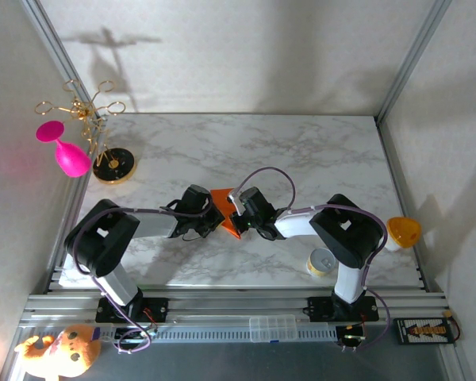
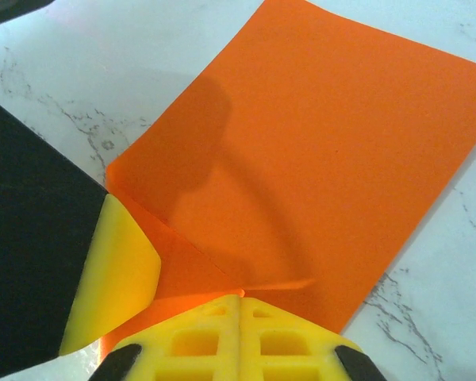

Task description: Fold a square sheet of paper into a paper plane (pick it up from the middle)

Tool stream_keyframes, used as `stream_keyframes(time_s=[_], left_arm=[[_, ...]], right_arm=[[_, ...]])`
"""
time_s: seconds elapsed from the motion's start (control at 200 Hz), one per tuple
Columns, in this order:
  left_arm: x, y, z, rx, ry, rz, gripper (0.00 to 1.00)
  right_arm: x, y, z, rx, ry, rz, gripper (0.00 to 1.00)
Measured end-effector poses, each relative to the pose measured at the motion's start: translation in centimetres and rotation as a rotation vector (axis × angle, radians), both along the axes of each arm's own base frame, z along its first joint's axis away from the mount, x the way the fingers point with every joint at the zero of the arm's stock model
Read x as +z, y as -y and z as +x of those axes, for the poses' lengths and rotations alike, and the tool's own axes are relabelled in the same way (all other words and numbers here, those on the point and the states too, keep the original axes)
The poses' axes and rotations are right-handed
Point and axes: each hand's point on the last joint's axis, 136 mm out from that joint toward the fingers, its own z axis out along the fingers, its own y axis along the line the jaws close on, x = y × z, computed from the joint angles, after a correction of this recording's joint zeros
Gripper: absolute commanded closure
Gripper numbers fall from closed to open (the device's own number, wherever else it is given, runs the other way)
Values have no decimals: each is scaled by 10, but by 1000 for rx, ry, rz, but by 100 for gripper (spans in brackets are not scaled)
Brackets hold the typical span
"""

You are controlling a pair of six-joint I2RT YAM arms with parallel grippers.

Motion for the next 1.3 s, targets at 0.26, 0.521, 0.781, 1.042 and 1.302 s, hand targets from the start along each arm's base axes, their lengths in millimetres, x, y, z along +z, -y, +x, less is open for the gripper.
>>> stream_keyframes(time_s=[0.26,0.521,0.781,1.042,1.302], left_arm=[[0,0,1,2,4,1,97],[0,-1,1,1,8,6,97],[-1,-1,2,-1,8,9,97],[0,0,4,-2,12,11,97],[0,2,7,-2,12,11,97]], right_arm=[[0,0,0,-1,0,0,100],[5,-1,3,-24,-31,-5,78],[55,16,24,-157,-81,94,69],[61,10,-3,-114,-283,189,90],[55,-18,-45,10,-422,223,100]])
